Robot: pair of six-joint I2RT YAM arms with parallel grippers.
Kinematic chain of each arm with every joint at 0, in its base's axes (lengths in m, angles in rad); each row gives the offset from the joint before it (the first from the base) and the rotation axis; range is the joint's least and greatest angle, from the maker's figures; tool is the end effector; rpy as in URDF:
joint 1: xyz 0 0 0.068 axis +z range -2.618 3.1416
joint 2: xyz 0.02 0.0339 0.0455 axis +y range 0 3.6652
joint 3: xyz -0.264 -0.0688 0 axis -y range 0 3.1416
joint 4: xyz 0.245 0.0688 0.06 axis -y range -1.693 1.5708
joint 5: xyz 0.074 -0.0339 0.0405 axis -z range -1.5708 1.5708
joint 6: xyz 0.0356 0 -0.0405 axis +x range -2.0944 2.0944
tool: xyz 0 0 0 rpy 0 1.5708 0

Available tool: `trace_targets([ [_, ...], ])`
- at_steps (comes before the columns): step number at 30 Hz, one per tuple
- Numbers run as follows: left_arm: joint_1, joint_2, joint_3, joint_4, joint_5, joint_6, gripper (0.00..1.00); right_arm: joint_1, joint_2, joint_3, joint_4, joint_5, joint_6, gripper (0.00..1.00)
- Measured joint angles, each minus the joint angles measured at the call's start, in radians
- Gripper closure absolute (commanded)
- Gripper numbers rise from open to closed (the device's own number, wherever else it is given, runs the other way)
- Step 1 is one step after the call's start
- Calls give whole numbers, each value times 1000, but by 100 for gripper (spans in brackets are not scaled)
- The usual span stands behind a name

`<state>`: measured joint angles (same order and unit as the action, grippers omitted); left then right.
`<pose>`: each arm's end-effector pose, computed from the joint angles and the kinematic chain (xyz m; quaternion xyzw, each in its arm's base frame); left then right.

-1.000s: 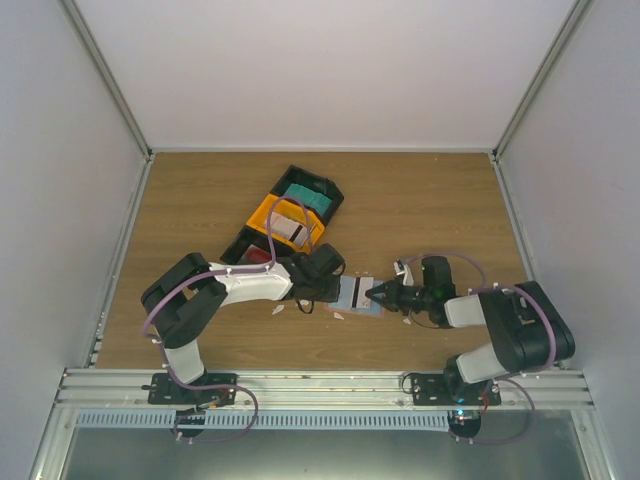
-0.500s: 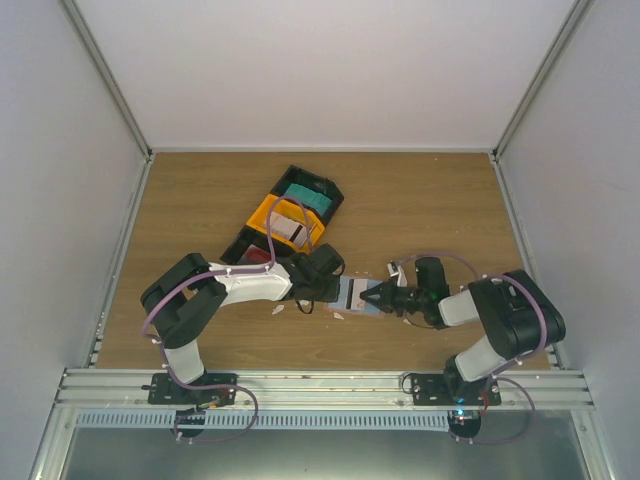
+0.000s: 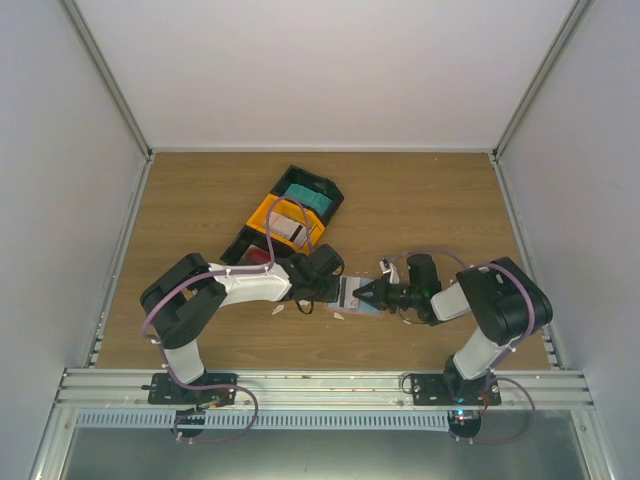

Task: Put the credit cards into the card holder
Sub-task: Insert the credit card into the card holder.

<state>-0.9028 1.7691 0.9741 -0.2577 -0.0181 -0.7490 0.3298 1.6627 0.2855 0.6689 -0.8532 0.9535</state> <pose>0.2115 -0.2671 0.1442 0.0719 0.9639 -0.1824 0.1801 0.2035 0.0980 0.0841 0.0891 0.8402 0.5289 0.0799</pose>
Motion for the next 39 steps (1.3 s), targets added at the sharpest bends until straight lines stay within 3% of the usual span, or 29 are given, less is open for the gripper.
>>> trace_targets([
  [11, 0, -8, -17, 26, 6, -1, 78, 50, 32, 29, 25, 25, 24, 99],
  [19, 0, -14, -31, 43, 10, -2, 83, 73, 51, 47, 30, 37, 33, 96],
  [24, 0, -18, -35, 46, 10, -3, 85, 78, 35, 48, 10, 54, 34, 86],
  [29, 0, -20, -37, 50, 19, -3, 86, 91, -72, 48, -108, 125, 5, 68],
  [32, 0, -20, -39, 52, 21, -3, 85, 91, -124, 53, -179, 167, -21, 64],
  [34, 0, -20, -42, 57, 21, -3, 85, 91, -145, 61, -227, 192, -40, 65],
  [39, 0, -20, -43, 60, 22, -3, 85, 93, -188, 87, -340, 253, -88, 90],
])
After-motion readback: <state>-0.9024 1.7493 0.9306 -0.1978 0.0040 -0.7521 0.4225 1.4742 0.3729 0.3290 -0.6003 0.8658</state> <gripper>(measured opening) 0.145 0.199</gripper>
